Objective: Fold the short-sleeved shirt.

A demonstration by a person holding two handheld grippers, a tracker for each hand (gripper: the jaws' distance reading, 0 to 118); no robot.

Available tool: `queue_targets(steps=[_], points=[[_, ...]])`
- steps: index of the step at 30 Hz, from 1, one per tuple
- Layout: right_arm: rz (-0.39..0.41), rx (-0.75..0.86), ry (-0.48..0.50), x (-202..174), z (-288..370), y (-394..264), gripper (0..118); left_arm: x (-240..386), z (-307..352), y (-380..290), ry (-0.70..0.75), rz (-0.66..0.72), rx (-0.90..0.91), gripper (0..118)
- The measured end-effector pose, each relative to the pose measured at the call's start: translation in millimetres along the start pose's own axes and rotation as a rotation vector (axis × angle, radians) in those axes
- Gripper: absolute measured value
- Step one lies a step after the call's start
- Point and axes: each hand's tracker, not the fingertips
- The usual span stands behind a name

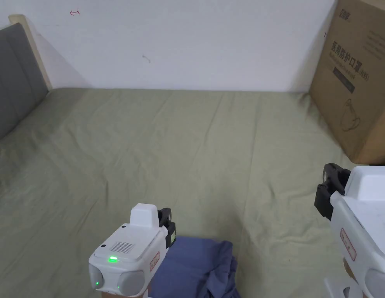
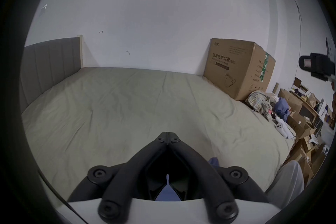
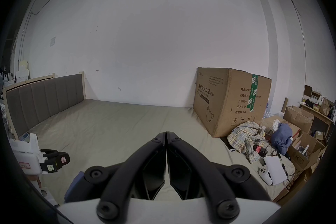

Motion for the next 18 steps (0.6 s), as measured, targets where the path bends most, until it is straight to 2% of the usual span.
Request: queue_targets(steps=[7, 18], points=[[0.002, -0.008, -0.002, 2, -3, -2, 0, 13, -20, -45, -0.04, -0.065, -0.151, 0], [0.007, -0.052, -0.025, 18, -11, -15, 0, 97, -53, -113, -0.193, -0.227, -0.333, 0]])
